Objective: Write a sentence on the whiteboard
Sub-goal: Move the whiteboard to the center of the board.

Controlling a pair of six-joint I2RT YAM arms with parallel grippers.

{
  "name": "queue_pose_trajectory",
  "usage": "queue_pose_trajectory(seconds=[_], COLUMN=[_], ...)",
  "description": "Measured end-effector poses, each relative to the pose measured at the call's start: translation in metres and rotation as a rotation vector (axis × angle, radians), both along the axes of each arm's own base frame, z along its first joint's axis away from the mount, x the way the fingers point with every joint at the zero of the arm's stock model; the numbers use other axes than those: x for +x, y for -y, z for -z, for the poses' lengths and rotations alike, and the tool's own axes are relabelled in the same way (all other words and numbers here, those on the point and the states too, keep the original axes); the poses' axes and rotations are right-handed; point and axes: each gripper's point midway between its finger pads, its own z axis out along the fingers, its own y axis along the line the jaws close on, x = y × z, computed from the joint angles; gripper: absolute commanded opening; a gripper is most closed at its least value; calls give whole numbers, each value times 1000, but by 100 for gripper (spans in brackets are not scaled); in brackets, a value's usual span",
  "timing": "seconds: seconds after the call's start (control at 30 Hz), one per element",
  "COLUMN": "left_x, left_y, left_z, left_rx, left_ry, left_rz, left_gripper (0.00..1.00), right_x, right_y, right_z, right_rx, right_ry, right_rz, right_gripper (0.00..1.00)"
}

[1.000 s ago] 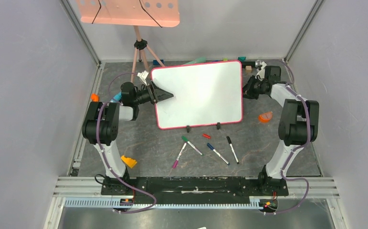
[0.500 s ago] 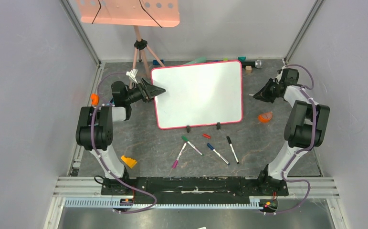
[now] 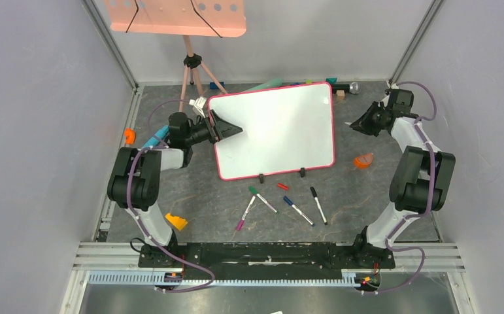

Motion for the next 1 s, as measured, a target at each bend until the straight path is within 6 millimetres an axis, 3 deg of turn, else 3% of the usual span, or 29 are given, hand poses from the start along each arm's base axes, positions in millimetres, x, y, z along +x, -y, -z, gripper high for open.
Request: queue_pose_trajectory(seconds=[0.43, 0.7, 0.87, 1.0], left_x=[12, 5, 6, 12], left_y=[26, 53, 45, 21], left_z=[13, 14, 24, 22], left_rx=[18, 41, 69, 98], left_ry=[-23, -19, -56, -72], left_rz=[-4, 31, 19, -27], left_gripper=[86, 90, 94, 97], right_x=[-4, -14, -15, -12], right_y=[4, 16, 31, 45], right_z=[-17, -11, -17, -31], right_rx=[-33, -87, -150, -205], right_ry=[22, -38, -67, -63], right_rz=[21, 74, 128, 178], right_gripper=[0, 0, 0, 0])
